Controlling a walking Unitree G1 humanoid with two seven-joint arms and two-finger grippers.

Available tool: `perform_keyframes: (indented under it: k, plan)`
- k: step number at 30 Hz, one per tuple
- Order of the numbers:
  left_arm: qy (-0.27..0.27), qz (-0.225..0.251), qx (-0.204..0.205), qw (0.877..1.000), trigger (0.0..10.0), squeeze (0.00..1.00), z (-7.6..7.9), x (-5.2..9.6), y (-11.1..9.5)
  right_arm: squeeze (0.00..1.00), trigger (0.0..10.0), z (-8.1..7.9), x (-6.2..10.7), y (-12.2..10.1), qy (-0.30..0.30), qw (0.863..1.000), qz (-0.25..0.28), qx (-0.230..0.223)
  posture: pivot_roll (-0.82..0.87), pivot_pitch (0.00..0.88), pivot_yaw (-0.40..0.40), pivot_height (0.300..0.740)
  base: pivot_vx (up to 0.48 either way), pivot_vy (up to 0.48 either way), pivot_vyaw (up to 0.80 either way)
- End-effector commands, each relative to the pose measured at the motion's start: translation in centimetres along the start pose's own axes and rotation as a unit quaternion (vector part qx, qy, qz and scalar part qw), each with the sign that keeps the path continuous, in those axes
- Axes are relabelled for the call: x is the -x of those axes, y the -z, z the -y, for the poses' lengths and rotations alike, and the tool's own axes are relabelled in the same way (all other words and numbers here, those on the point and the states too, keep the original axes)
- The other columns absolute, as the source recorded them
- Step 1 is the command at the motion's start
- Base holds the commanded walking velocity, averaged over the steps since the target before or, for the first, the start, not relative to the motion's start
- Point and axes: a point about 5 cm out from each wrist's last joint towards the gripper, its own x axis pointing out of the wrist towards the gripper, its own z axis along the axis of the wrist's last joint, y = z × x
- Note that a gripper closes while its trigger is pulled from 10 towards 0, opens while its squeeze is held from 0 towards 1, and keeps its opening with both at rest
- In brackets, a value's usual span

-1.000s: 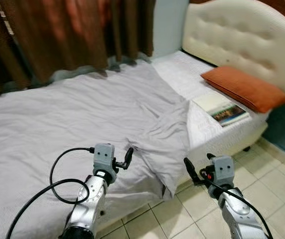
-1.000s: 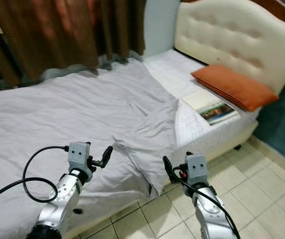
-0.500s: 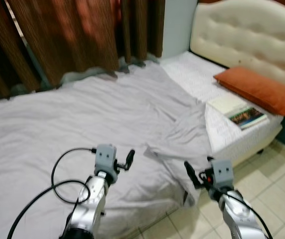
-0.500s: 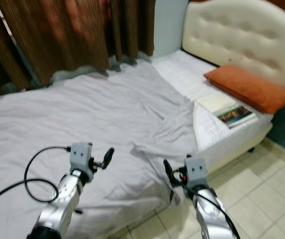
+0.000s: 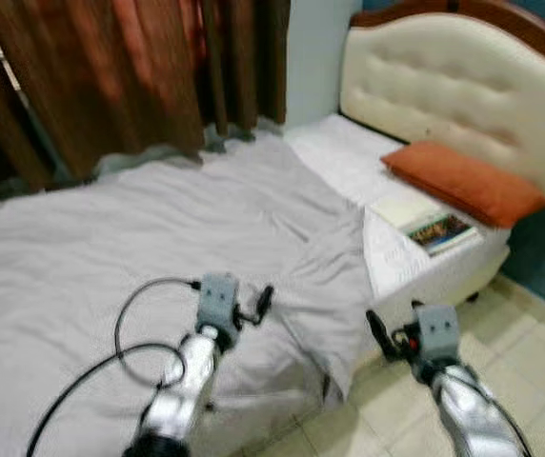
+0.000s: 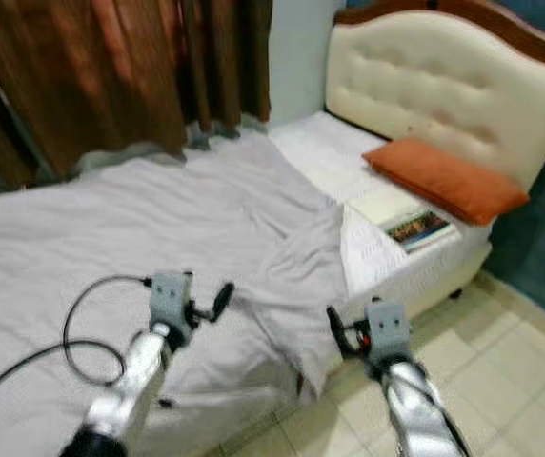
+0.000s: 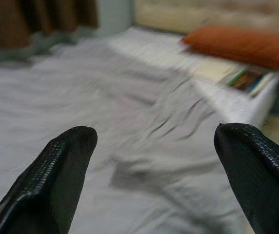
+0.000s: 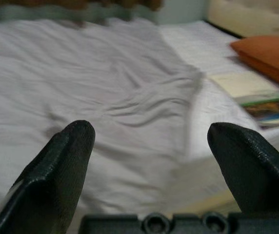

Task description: Clean up the room

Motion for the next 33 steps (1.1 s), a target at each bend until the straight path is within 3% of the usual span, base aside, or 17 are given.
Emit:
perform_keyframes:
  k: [1, 13, 20, 25, 33]
  plan:
    - [0.003, 0.0, 0.004, 1.0, 10.0, 0.0, 0.58, -0.25, -0.07, 0.0, 10.0, 0.88, 0.23, 0.05, 0.008, 1.0, -0.003, 0.006, -0.13, 0.0, 0.031, 0.74, 0.255, -0.405, 0.0]
    - [-0.006, 0.002, 0.004, 1.0, 10.0, 0.0, 0.53, -0.24, -0.02, 0.0, 10.0, 0.85, 0.23, 0.03, 0.001, 1.0, -0.003, 0.009, -0.13, 0.0, 0.025, 0.74, 0.257, -0.402, 0.0]
    - [-0.007, 0.0, 0.003, 1.0, 10.0, 0.0, 0.52, -0.21, 0.04, 0.0, 10.0, 0.82, 0.28, 0.01, -0.002, 1.0, -0.003, 0.012, -0.13, 0.0, 0.025, 0.74, 0.308, -0.365, 0.64]
    - [-0.012, -0.001, 0.008, 1.0, 10.0, 0.0, 0.53, -0.05, 0.2, 0.0, 10.0, 0.84, 0.61, 0.36, 0.002, 1.0, -0.01, 0.006, -0.13, 0.0, 0.025, 0.74, 0.099, 0.0, 0.33]
    - [-0.012, -0.009, 0.025, 1.0, 10.0, 0.0, 0.77, -0.12, 0.36, 0.0, 10.0, 0.81, 0.89, 0.39, 0.0, 1.0, -0.01, 0.005, -0.14, 0.008, 0.024, 0.74, 0.466, 0.0, 0.0]
